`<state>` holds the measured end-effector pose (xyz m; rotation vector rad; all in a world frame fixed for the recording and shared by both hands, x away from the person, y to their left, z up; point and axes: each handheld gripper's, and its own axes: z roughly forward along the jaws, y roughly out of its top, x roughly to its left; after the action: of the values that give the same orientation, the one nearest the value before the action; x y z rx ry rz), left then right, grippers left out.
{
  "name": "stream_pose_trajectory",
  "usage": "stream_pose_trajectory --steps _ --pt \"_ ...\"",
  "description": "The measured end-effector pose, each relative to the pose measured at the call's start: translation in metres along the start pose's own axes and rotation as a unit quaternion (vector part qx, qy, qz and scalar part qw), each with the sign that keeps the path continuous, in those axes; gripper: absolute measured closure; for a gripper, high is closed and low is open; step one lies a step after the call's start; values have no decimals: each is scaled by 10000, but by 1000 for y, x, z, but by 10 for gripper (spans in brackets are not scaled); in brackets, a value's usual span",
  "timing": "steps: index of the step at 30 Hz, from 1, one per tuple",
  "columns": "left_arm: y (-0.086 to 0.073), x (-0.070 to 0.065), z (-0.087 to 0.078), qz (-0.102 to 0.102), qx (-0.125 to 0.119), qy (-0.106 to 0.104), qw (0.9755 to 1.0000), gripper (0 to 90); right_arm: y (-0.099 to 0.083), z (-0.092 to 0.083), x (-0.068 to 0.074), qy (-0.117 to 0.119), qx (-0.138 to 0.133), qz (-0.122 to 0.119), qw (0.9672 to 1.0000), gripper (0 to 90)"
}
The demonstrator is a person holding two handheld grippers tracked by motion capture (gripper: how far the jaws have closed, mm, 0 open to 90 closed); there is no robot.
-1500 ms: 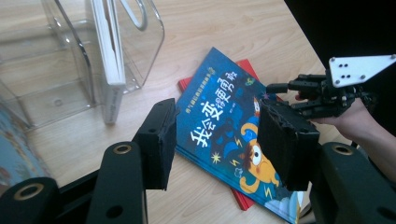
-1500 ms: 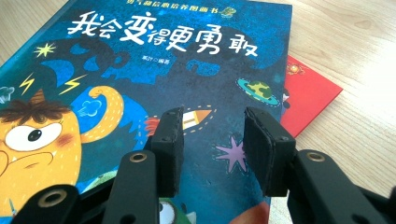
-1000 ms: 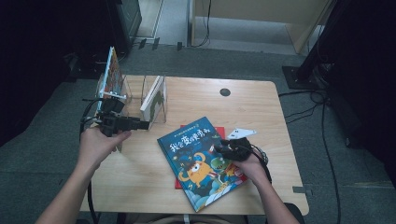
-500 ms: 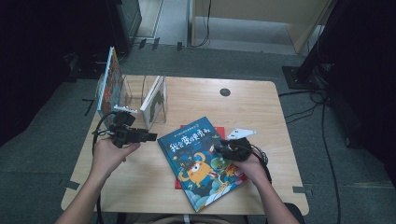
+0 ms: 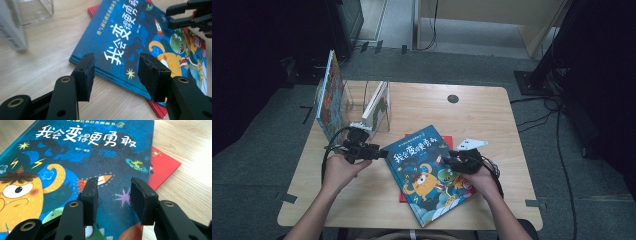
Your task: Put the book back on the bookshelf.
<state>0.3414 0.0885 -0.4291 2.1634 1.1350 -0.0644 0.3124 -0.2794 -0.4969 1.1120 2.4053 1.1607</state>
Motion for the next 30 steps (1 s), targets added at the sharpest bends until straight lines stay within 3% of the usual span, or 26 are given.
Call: stream_pose_trajectory --steps 10,24,30 --pt "-4 7 27 -8 16 -80 10000 476 -10 -8 0 -66 -35 112 9999 582" --pt "-6 13 55 281 105 -18 9995 470 -28 -27 1 -140 -170 194 9996 598" --pt "-7 14 58 399 -74 -59 9992 485 -41 -39 4 -140 -134 224 9996 664"
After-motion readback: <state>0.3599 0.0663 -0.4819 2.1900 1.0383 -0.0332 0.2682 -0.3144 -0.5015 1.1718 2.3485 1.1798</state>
